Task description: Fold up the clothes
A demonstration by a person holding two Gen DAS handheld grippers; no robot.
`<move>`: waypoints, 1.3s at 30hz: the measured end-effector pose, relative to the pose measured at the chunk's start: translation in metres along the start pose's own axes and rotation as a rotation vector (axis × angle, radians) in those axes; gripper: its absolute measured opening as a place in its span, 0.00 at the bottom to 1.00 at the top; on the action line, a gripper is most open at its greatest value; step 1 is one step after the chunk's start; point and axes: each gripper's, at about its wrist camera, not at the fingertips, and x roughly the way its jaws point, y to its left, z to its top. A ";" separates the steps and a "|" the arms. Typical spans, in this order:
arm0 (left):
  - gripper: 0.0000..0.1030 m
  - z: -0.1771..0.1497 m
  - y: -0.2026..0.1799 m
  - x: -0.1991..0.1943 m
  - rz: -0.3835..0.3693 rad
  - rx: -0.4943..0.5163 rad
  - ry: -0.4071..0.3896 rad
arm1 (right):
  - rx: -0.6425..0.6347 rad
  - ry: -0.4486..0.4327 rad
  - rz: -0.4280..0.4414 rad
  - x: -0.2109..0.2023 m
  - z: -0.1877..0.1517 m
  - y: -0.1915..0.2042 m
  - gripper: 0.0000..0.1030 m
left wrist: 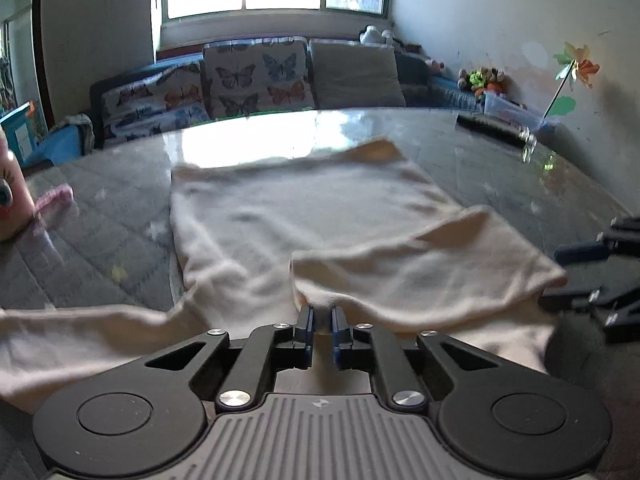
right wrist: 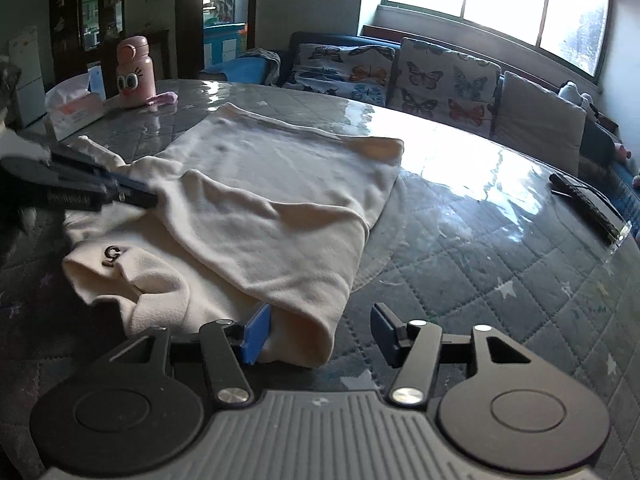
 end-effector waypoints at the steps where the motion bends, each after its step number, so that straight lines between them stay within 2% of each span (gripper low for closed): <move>1: 0.09 0.007 -0.002 -0.005 -0.002 0.007 -0.020 | 0.002 -0.001 -0.002 0.000 -0.001 -0.001 0.57; 9: 0.08 0.064 -0.028 -0.037 -0.023 0.075 -0.169 | 0.034 -0.004 -0.036 0.001 -0.008 -0.005 0.58; 15: 0.08 0.072 -0.032 -0.047 -0.022 0.090 -0.200 | 0.039 0.009 -0.073 0.001 -0.015 -0.010 0.59; 22: 0.08 0.047 -0.015 -0.041 0.022 0.069 -0.124 | 0.043 0.021 -0.105 -0.003 -0.017 -0.013 0.60; 31: 0.10 -0.013 0.009 -0.021 0.026 0.005 0.028 | 0.026 0.045 -0.115 -0.007 -0.016 -0.012 0.61; 35: 0.10 -0.024 0.016 -0.023 0.014 -0.018 0.035 | 0.018 0.040 -0.084 -0.019 -0.008 -0.012 0.59; 39: 0.09 -0.024 0.018 -0.028 0.015 -0.024 0.019 | 0.026 -0.008 -0.033 -0.023 0.010 -0.012 0.50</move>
